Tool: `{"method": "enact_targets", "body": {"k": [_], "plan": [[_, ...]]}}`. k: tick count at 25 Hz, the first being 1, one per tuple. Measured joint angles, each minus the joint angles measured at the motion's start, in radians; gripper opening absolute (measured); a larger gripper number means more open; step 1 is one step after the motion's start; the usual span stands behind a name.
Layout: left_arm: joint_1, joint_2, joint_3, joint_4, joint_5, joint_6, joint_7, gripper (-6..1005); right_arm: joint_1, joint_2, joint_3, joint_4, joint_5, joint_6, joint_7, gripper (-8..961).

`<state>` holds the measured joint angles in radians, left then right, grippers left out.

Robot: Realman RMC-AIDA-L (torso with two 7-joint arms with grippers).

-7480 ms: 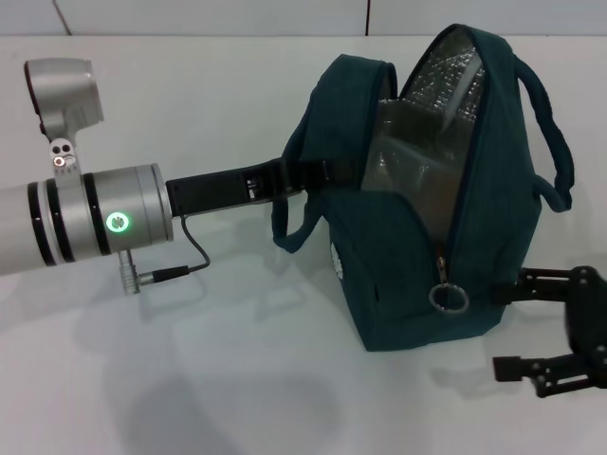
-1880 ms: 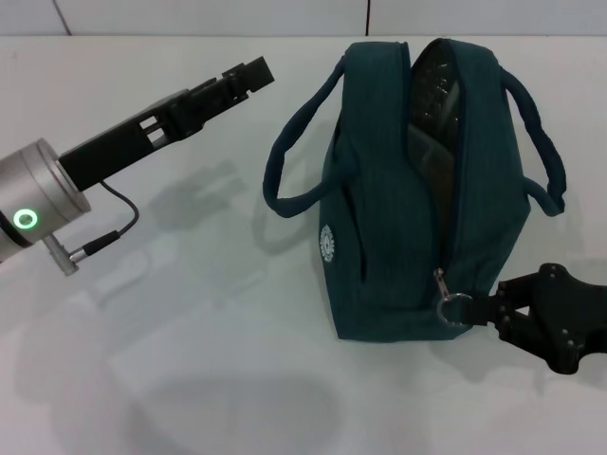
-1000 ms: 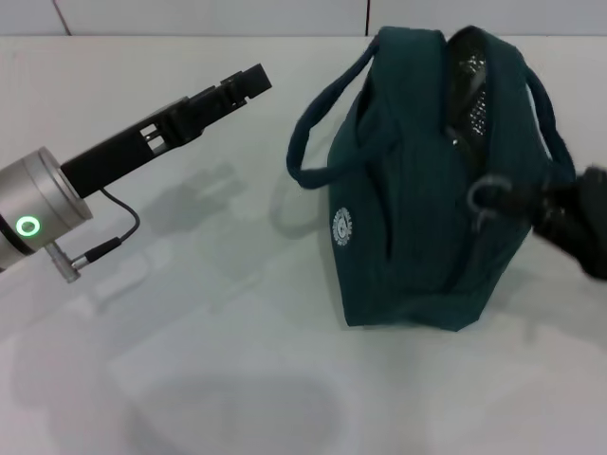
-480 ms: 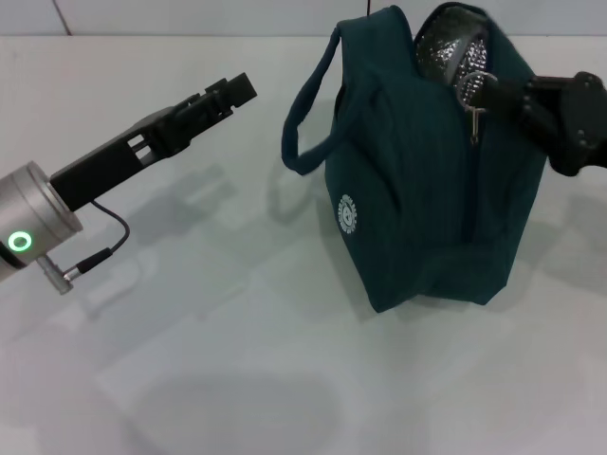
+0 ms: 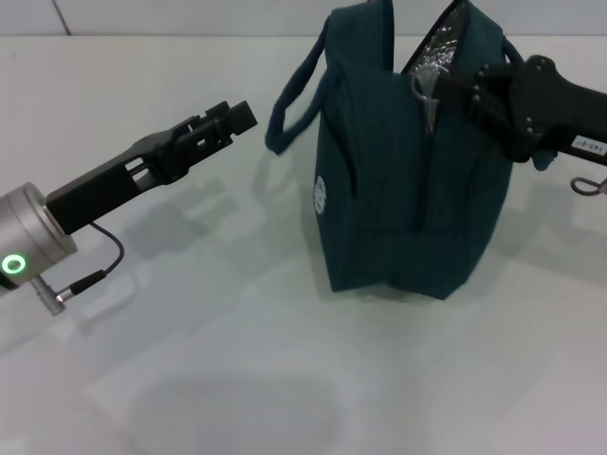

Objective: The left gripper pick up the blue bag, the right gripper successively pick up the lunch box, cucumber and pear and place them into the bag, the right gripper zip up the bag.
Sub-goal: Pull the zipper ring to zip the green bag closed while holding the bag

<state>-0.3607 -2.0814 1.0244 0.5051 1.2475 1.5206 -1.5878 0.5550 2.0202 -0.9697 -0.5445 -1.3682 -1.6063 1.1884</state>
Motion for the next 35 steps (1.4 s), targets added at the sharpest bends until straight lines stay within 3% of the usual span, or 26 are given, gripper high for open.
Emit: {"method": "enact_targets", "body": {"k": [7, 13, 18, 35], "plan": [[0.016, 0.013, 0.000, 0.006, 0.004, 0.001, 0.011, 677, 0.043, 0.000, -0.023, -0.004, 0.051, -0.045, -0.001, 8], [-0.009, 0.006, 0.007, 0.007, 0.053, 0.001, 0.014, 665, 0.079, 0.003, -0.061, 0.001, 0.059, -0.058, -0.001, 8], [-0.045, -0.006, 0.016, 0.000, 0.070, 0.001, 0.032, 655, 0.077, 0.003, -0.069, 0.003, 0.063, -0.054, 0.000, 8], [-0.090, -0.009, 0.066, -0.002, 0.055, 0.001, 0.027, 622, 0.070, 0.001, -0.068, 0.026, 0.063, -0.047, -0.003, 8]]}}
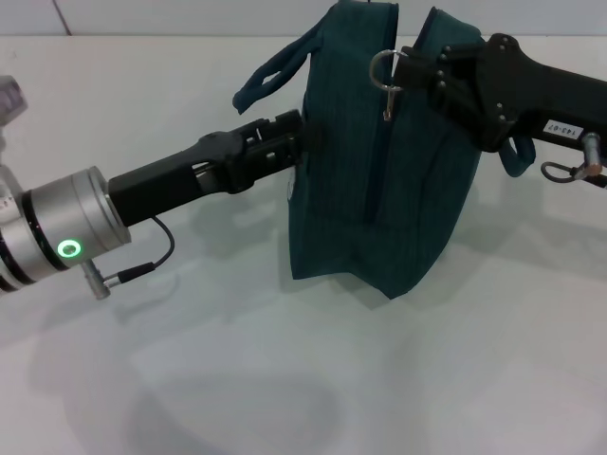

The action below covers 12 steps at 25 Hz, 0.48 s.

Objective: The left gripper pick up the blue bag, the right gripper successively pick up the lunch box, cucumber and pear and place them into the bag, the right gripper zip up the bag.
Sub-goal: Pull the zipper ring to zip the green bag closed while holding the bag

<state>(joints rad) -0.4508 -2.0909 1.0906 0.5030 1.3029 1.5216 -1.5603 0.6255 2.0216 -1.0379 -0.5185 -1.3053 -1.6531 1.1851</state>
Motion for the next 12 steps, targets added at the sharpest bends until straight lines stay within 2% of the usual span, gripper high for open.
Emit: {"method": "enact_targets", "body": {"k": [12], "plan": [[-0.003, -0.001, 0.024, -0.004, -0.001, -0.011, 0.009, 599, 0.000, 0.003, -0.012, 0.002, 0.000, -0.006, -0.001, 8]]}}
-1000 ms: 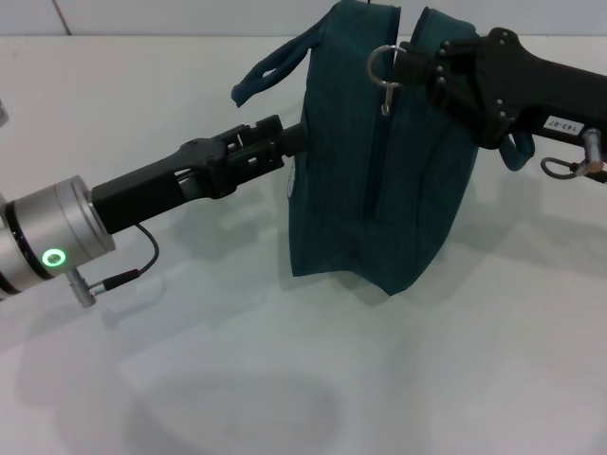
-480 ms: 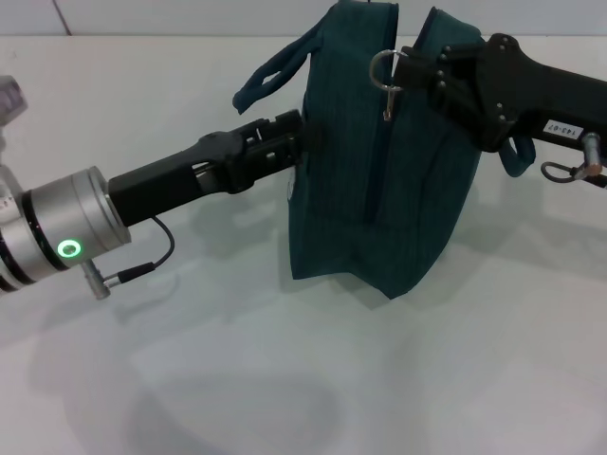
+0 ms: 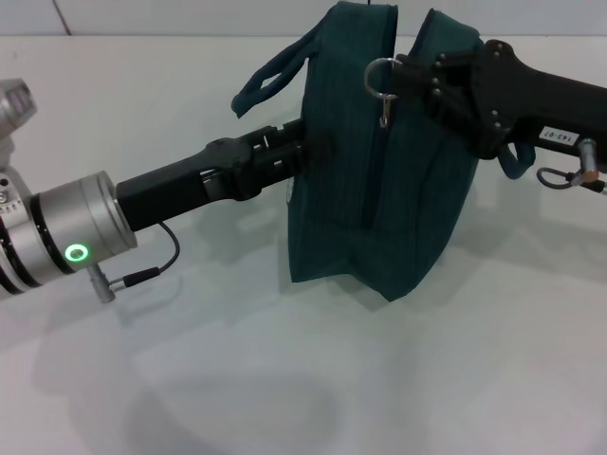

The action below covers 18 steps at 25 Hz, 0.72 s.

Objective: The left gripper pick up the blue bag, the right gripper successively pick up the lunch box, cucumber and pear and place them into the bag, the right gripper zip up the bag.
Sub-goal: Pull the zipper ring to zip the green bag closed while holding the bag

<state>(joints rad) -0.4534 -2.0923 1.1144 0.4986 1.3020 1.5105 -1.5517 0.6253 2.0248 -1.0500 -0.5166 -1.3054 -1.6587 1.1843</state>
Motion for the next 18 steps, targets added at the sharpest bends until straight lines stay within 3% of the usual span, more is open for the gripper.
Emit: {"method": "enact_targets", "body": {"k": [6, 11, 18], "plan": [[-0.004, 0.000, -0.001, -0.025, 0.002, -0.013, 0.024, 587, 0.001, 0.001, -0.002, 0.010, 0.000, -0.003, 0.000, 8], [0.001, 0.000, -0.001, -0.025, -0.004, -0.013, 0.032, 347, 0.000, 0.002, -0.002, 0.022, 0.000, -0.004, 0.000, 9], [0.001, -0.001, -0.001, -0.025, -0.005, -0.012, 0.045, 163, 0.001, 0.002, -0.002, 0.027, 0.010, 0.000, 0.000, 9]]}}
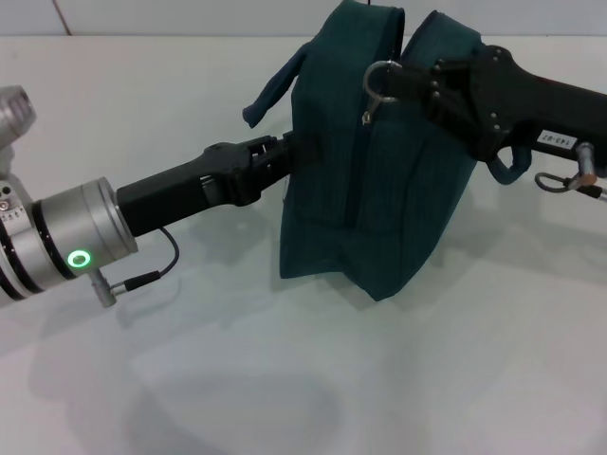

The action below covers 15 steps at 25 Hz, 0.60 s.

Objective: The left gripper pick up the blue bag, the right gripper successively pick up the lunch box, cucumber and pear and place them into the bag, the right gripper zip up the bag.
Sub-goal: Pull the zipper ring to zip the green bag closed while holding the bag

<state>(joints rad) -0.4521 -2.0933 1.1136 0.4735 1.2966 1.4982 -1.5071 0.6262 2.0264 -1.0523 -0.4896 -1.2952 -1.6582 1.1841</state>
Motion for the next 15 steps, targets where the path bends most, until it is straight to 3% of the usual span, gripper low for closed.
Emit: {"method": "enact_targets", "body": {"k": [15], "plan": [[-0.016, -0.003, 0.011, -0.050, -0.001, 0.035, 0.100, 83, 0.010, -0.004, 0.008, 0.022, 0.039, 0.012, 0.008, 9]]}}
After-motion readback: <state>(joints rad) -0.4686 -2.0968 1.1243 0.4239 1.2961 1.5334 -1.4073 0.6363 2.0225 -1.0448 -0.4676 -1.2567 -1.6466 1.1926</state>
